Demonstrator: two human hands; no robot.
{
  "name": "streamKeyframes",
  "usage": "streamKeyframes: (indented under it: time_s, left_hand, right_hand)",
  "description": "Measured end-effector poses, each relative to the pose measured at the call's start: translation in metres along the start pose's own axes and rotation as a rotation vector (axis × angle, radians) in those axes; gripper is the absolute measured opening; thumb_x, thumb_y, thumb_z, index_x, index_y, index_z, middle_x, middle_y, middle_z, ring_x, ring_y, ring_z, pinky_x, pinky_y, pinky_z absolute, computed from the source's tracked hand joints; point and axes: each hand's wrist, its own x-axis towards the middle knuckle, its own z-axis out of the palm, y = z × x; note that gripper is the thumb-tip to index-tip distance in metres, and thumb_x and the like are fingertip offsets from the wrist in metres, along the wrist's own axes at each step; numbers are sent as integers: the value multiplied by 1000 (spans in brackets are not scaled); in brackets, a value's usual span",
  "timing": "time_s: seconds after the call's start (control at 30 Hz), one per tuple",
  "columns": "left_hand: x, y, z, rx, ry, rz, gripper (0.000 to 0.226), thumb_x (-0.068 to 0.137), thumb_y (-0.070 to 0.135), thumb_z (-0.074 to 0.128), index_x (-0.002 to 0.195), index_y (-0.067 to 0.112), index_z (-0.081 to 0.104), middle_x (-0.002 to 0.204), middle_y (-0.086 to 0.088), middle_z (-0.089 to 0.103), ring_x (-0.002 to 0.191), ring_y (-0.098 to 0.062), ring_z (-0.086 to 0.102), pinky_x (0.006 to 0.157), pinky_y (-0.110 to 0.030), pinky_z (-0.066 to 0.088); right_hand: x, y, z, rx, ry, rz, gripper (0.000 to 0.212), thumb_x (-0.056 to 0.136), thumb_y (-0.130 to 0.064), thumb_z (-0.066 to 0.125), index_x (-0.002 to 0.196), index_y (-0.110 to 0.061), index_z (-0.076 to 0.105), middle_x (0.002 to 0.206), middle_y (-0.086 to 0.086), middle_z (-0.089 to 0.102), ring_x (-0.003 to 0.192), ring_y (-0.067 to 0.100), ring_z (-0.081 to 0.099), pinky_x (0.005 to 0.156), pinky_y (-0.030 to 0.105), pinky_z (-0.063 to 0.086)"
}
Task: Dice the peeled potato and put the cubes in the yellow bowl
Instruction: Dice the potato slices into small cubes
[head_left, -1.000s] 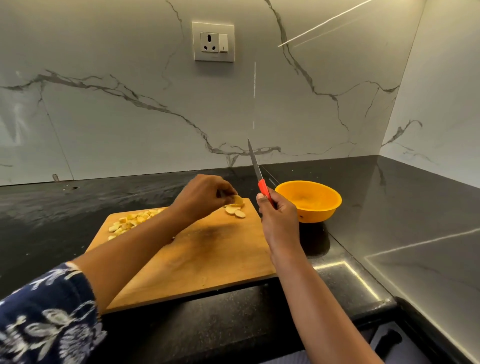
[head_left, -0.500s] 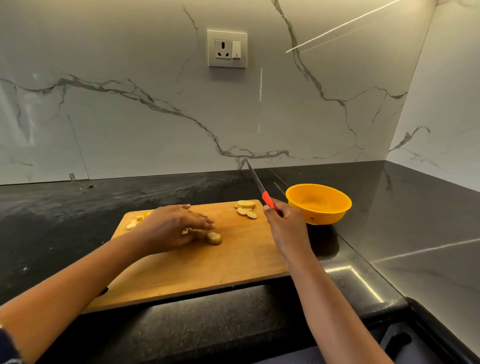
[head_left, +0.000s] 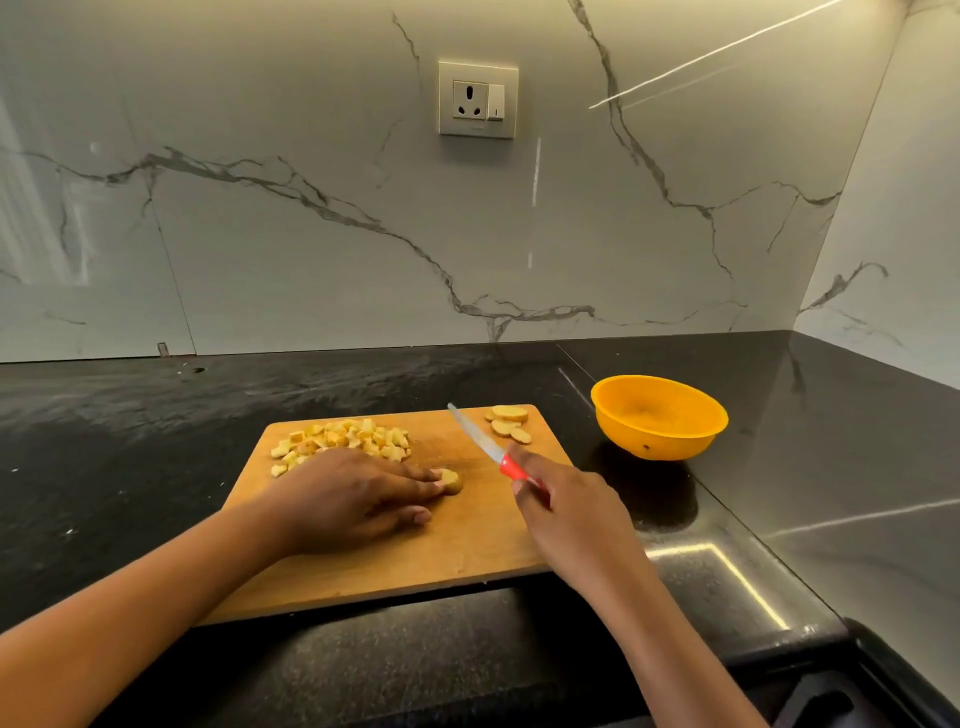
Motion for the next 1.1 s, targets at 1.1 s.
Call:
streamKeyframes:
  time_s: [1.1]
  left_hand:
    - [-1, -14, 0, -88, -129, 103, 62, 90, 66, 7, 143, 38, 21, 150, 20, 26, 137, 14, 13, 113, -13, -1]
  right_hand:
    - [-30, -8, 1, -192, 63, -158, 48, 101, -39, 34, 148, -42, 22, 102, -15, 62, 83, 8, 54, 69, 22, 43]
